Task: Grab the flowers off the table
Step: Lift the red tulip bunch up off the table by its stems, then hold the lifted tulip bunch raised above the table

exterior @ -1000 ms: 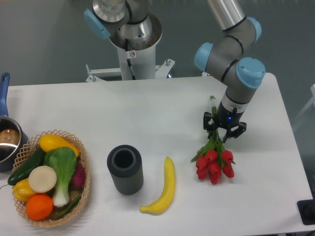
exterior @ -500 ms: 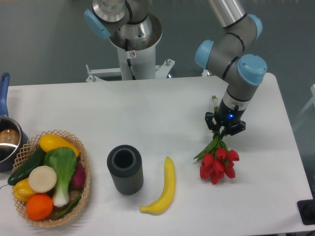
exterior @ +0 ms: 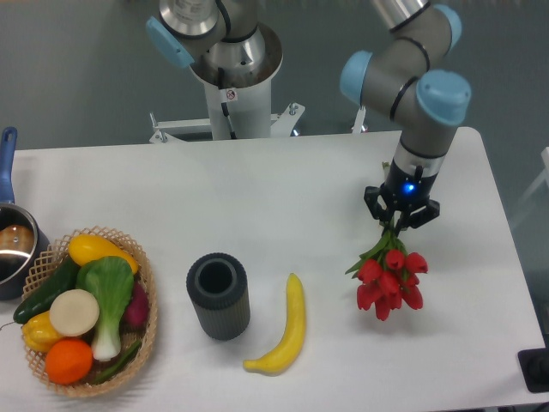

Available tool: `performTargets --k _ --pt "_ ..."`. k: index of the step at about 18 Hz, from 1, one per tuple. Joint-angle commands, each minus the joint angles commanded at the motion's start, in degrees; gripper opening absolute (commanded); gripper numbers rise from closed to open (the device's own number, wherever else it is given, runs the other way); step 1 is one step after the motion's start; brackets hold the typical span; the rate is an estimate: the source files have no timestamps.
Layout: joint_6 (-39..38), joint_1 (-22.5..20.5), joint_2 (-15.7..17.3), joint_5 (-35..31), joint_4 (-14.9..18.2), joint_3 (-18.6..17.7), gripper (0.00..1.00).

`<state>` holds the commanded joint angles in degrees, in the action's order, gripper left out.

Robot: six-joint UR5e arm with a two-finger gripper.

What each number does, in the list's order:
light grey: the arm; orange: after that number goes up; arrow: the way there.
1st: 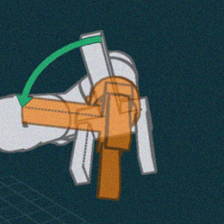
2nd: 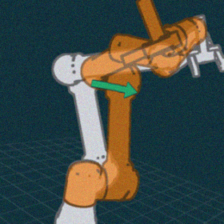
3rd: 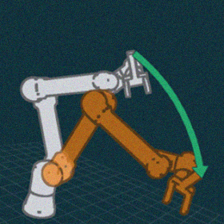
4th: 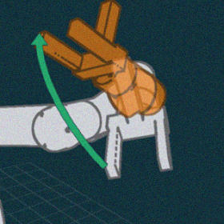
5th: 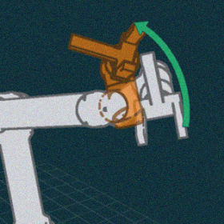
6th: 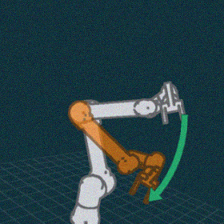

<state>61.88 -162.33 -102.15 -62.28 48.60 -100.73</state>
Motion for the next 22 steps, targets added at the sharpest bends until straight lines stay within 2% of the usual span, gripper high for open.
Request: performTargets --k 5,12,18,22 --pt "-4.0 0.3 2.1 14.5 -0.3 4.0 0.26" --pt "-4.4 1.8 2.1 31.7 -0.8 8.5 0.25" --pt "-5.3 3.0 2.0 36.4 -0.8 8.4 0.25" --pt "-7.0 2.8 2.1 36.7 -0.8 8.5 0.25"
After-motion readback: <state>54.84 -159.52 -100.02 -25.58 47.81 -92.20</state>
